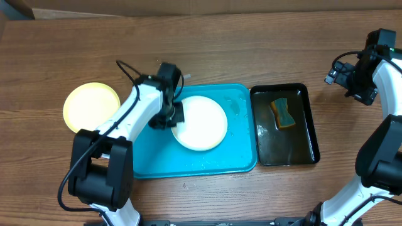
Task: Clean dirty plates on tray and stack at the side
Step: 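Lift the white plate with the left gripper and swing it over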
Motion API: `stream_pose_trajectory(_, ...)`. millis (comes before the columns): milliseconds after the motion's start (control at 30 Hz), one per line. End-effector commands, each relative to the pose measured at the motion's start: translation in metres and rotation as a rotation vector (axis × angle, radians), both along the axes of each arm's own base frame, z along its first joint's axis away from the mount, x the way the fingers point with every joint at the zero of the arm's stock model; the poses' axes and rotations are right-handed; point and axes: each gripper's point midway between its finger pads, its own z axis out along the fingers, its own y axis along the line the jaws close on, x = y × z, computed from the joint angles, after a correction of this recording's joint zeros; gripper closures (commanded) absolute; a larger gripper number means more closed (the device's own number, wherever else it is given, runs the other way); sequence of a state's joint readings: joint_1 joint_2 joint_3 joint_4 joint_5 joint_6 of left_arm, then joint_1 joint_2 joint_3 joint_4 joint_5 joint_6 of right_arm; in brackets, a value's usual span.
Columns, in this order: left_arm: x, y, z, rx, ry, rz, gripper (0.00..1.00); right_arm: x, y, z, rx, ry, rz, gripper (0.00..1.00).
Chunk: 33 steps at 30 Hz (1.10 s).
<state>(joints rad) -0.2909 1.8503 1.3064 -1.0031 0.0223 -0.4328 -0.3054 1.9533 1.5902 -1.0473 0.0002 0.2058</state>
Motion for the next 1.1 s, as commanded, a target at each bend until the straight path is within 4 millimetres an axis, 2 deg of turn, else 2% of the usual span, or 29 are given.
stream_pose_trajectory(0,0.033,0.005,0.038,0.047,-0.115,-0.039,0.96,0.007,-0.002,0.012,-0.010,-0.038,-0.005,0.00)
stream_pose_trajectory(167,0.052,-0.001,0.089,0.028,-0.188,-0.065,0.96,0.007,-0.002,0.012,-0.010,-0.038,-0.005,0.00)
stream_pose_trajectory(333,0.065,-0.020,0.123,-0.003,-0.267,-0.096,0.96,0.007,-0.002,0.012,-0.010,-0.039,-0.005,0.00)
stream_pose_trajectory(500,0.069,-0.065,0.137,-0.027,-0.354,-0.182,0.96,0.007,-0.002,0.012,-0.010,-0.038,-0.005,0.00)
stream_pose_trajectory(667,0.071,-0.117,0.151,0.044,-0.518,-0.262,0.96,0.007,-0.002,0.012,-0.010,-0.038,-0.005,0.00)
stream_pose_trajectory(700,0.069,-0.137,0.159,0.073,-0.584,-0.299,0.96,0.007,-0.002,0.012,-0.010,-0.038,-0.005,0.00)
stream_pose_trajectory(767,0.063,-0.155,0.168,0.128,-0.657,-0.333,0.96,0.007,-0.002,0.012,-0.010,-0.038,-0.005,0.00)
stream_pose_trajectory(867,0.053,-0.171,0.183,0.238,-0.762,-0.366,0.96,0.007,-0.002,0.012,-0.010,-0.038,-0.005,0.00)
stream_pose_trajectory(1067,0.022,-0.199,0.234,0.516,-1.035,-0.415,0.96,0.007,-0.002,0.012,-0.010,-0.038,-0.005,0.00)
